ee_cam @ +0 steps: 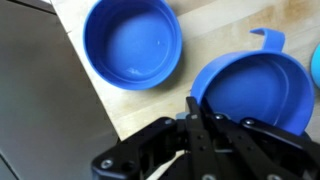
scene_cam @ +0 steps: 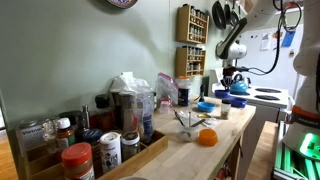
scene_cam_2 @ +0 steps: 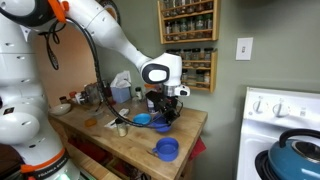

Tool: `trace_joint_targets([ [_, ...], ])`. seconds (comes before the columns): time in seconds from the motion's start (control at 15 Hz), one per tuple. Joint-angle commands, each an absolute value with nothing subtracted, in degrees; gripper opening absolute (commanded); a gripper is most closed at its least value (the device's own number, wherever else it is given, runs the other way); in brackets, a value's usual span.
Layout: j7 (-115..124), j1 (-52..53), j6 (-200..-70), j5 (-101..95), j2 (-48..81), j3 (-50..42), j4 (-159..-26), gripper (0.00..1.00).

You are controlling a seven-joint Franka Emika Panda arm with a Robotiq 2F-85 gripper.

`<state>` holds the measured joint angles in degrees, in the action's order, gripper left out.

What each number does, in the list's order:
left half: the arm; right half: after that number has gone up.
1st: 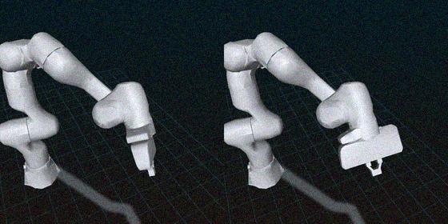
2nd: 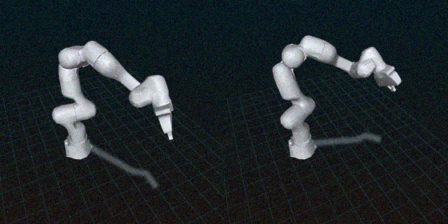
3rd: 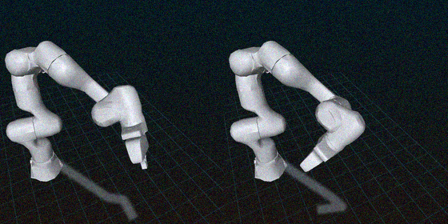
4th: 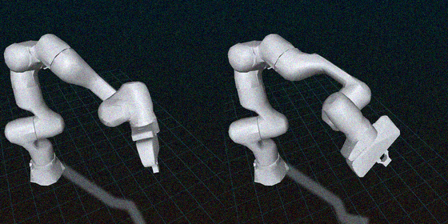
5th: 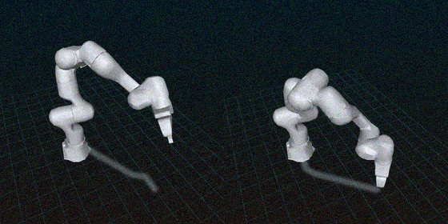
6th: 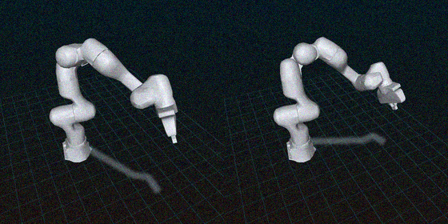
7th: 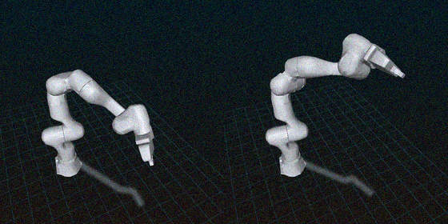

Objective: Pour the contents from the furthest cup into the blue bowl

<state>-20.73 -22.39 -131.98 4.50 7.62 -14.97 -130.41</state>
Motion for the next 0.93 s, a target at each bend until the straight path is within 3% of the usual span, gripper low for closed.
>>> trace_joint_targets([
  [0.0,-15.8,-20.4,-130.3,-2.2,0.5,-16.5,-136.4,0.01],
  [0.53,-11.8,-16.2,-131.2,-2.7,-8.9,-13.9,-145.3,0.01],
  [0.87,-12.6,-15.4,-130.5,-2.3,-6.5,-14.4,-142.8,0.04],
])
